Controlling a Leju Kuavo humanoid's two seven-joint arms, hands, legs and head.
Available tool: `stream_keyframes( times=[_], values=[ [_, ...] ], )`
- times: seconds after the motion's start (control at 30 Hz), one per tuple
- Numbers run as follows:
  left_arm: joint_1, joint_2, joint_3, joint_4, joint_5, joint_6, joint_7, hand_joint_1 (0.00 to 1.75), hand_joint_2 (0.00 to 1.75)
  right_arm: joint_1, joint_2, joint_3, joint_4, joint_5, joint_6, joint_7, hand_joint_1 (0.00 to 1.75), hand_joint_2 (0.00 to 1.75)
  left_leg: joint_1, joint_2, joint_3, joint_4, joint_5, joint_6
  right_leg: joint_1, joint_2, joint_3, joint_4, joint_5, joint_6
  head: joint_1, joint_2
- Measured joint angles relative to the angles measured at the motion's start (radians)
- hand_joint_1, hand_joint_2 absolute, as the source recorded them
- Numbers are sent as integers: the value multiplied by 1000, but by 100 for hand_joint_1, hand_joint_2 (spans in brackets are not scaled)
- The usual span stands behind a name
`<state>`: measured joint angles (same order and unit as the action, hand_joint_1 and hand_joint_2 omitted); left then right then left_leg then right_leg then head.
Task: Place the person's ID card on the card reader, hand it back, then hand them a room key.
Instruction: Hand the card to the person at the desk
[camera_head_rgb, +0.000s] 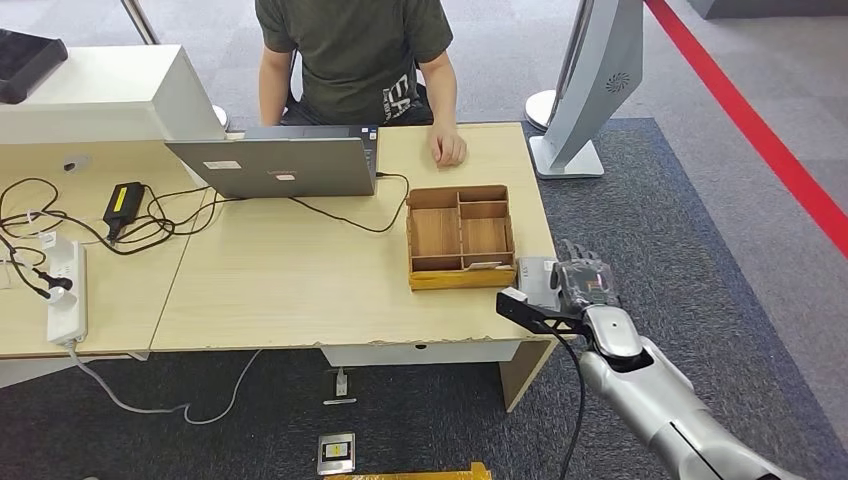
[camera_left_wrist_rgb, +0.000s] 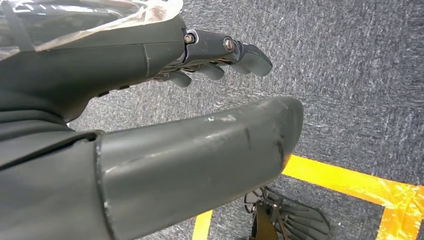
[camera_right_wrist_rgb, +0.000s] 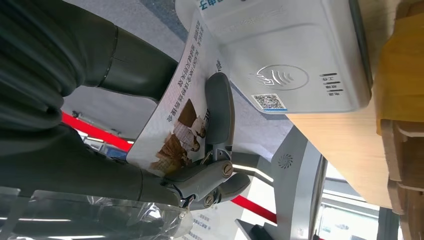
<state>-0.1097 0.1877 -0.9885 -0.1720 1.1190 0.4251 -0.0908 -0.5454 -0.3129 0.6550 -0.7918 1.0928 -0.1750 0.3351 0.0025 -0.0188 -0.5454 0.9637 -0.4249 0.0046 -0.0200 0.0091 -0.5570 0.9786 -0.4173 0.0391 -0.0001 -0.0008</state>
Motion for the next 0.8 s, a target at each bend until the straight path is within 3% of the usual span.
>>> stream_keyframes(
  times=[0.43, 0.8],
  values=[
    [0, 1, -6, 0, -3, -18, -2, 0, 0, 4, 5, -14, -7, 17, 22, 15, 175, 175, 0, 0, 1, 0, 0, 0, 0, 0, 1, 0, 1, -1, 0, 0],
    [1, 7, -6, 0, 3, -19, 17, 0, 0, -80, -66, -53, -245, 141, 241, 76, 175, 175, 0, 1, 0, 0, 1, 0, 0, 0, 0, 0, 2, -1, 0, 0]
  ],
)
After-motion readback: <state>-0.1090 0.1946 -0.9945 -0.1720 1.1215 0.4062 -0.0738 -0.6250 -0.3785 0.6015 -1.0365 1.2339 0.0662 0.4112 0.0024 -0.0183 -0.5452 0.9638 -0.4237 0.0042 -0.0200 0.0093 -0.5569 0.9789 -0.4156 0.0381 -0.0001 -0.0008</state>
